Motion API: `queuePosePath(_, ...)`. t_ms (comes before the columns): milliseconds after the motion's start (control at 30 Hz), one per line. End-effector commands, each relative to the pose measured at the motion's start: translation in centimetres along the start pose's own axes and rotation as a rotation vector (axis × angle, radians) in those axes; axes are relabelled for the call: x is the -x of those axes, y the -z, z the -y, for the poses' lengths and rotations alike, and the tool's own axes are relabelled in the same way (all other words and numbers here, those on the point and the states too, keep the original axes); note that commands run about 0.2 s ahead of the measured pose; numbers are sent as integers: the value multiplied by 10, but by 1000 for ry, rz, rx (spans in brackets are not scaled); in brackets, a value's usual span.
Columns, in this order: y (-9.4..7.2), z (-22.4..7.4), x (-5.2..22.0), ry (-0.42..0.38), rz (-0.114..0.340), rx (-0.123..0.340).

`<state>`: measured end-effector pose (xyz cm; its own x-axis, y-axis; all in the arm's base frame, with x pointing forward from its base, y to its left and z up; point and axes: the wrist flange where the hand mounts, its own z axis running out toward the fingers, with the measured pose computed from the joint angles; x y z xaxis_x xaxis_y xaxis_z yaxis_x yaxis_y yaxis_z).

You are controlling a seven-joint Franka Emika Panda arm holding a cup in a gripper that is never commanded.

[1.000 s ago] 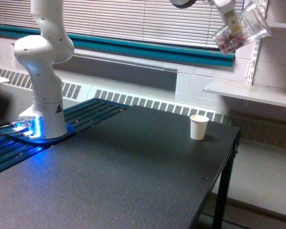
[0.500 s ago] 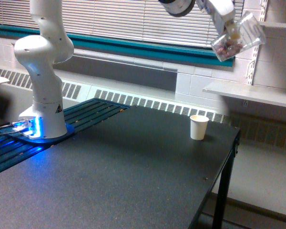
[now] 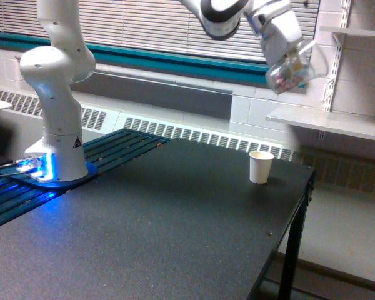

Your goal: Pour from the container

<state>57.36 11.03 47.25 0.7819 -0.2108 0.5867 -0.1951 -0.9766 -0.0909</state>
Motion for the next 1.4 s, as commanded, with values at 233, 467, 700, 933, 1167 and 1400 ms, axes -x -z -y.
queuePosePath(233, -38, 62, 83, 181, 112, -48)
queuePosePath(467, -64, 89, 118, 260, 171, -50)
queuePosePath(700, -83, 109, 148, 332, 220, -50)
queuePosePath(933, -90, 123, 162, 379, 234, -51)
queuePosePath(1167, -87, 126, 169, 423, 231, -50)
queuePosePath(1400, -88, 118, 181, 451, 246, -37)
